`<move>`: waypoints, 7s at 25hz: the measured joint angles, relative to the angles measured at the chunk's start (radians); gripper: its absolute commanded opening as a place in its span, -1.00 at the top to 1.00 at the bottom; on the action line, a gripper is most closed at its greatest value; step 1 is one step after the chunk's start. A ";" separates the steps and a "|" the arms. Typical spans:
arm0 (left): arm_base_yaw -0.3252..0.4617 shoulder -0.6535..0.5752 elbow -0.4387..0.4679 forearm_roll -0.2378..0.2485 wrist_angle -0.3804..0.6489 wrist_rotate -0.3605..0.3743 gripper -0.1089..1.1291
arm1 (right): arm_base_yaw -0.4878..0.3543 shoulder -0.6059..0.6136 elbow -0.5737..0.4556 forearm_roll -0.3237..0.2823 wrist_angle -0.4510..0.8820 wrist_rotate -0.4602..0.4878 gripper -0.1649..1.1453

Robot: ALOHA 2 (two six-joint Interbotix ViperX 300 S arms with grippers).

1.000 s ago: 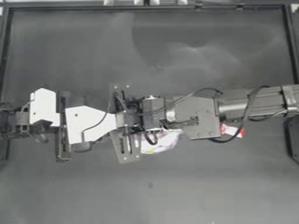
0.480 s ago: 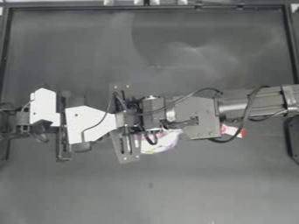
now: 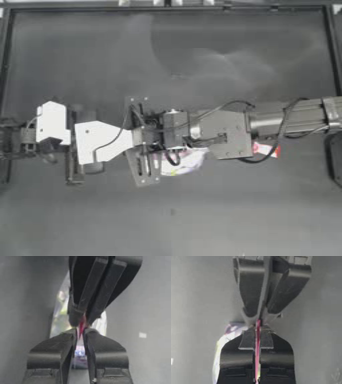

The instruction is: Put candy in bag

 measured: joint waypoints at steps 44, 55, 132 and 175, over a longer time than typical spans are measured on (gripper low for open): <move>-0.029 -0.044 0.015 0.044 0.035 0.006 0.68 | 0.000 -0.061 0.104 -0.005 -0.008 0.028 0.68; -0.031 -0.044 0.015 0.044 0.038 0.006 0.68 | -0.008 -0.123 0.210 -0.005 -0.021 0.074 0.68; -0.020 -0.002 -0.029 0.046 0.038 0.008 0.68 | 0.028 -0.598 0.749 -0.089 -0.041 0.456 0.68; -0.015 0.170 -0.137 0.060 0.048 0.023 0.68 | 0.038 -0.529 0.784 -0.097 -0.210 0.474 0.68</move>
